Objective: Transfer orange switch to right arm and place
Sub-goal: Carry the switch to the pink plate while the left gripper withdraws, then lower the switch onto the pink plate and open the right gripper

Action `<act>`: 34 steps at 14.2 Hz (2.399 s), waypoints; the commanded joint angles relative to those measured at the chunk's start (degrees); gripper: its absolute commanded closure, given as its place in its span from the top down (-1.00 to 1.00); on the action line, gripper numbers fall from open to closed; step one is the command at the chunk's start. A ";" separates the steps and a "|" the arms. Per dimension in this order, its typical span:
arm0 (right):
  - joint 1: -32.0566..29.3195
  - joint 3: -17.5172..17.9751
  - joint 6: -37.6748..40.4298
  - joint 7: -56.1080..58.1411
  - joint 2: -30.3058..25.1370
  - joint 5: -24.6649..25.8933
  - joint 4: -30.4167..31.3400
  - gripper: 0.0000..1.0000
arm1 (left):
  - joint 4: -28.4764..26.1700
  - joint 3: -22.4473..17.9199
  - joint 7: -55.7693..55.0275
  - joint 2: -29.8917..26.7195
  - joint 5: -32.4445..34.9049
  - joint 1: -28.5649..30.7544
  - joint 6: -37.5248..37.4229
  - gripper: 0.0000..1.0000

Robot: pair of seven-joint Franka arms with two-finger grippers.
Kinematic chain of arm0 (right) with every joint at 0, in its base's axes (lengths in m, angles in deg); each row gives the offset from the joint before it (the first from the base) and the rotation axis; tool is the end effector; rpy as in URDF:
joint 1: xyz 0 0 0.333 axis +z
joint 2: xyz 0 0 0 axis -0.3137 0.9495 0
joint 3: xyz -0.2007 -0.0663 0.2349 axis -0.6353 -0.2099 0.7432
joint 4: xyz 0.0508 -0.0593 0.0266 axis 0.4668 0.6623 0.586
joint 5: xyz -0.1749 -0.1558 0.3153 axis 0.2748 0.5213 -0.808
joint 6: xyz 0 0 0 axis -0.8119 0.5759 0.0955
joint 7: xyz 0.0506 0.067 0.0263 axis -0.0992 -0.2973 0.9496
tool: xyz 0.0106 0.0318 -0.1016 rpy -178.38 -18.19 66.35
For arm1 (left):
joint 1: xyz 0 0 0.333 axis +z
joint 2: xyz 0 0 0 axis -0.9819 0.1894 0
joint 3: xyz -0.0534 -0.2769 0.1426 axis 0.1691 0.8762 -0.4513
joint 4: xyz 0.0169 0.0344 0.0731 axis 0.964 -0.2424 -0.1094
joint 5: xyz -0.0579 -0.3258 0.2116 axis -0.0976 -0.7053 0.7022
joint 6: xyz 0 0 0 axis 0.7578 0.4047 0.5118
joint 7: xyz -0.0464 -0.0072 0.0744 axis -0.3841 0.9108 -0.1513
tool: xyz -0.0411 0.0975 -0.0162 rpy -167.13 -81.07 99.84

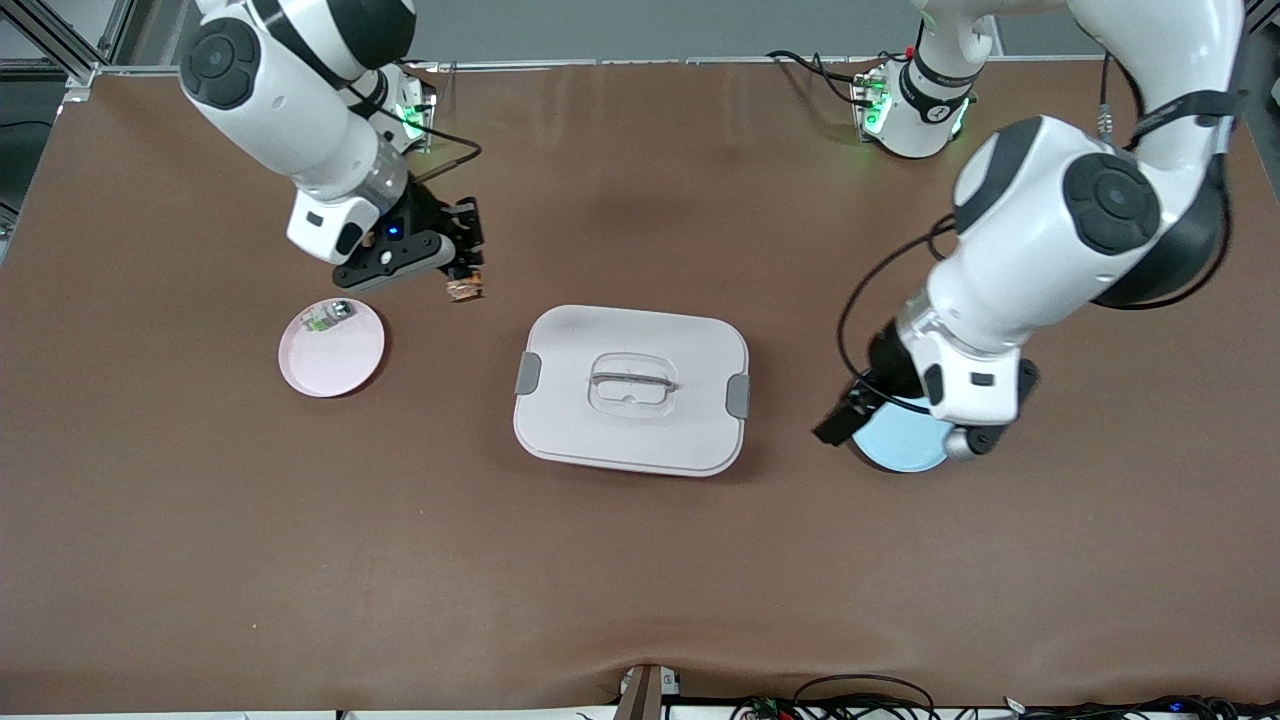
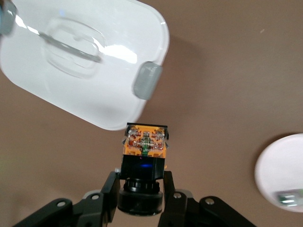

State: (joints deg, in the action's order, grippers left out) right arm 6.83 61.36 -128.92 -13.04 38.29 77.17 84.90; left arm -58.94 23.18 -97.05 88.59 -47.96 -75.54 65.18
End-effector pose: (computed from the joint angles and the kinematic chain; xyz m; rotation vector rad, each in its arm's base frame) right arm 0.4861 0.2426 0.5030 -2.9299 -0.5656 0.0104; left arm 0.6543 -0.2396 0.5192 2.7672 0.9825 0.0949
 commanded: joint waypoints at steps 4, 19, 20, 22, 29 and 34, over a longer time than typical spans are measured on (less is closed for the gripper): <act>-8.14 0.68 2.96 34.37 -1.48 12.90 -0.04 -1.00 | -0.55 0.01 20.24 -2.47 9.15 8.58 -7.01 1.00; -25.29 0.76 -22.07 75.73 -0.78 14.41 22.18 -1.00 | -3.44 -19.19 49.52 -20.56 -5.49 4.93 -23.44 1.00; -25.90 0.76 -23.39 75.91 0.35 14.41 23.06 -1.00 | -5.02 -23.76 51.54 -23.02 -6.13 1.51 -24.50 1.00; -26.43 0.76 -24.54 78.01 2.81 14.41 23.42 -1.00 | -6.70 -28.10 54.10 -26.19 -6.14 -1.94 -27.30 1.00; -28.81 0.76 -33.22 83.11 11.16 14.41 25.79 -1.00 | -6.62 -27.85 54.02 -28.67 -5.96 -2.66 -31.10 1.00; -28.81 0.85 -39.14 86.28 15.92 14.41 26.59 -1.00 | -6.79 -27.42 53.93 -27.88 -5.96 -2.92 -30.92 1.00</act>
State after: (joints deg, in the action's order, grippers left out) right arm -20.82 61.32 -166.82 72.04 53.67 90.43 111.23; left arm -65.27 -4.19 -43.46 60.99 -53.29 -78.17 34.46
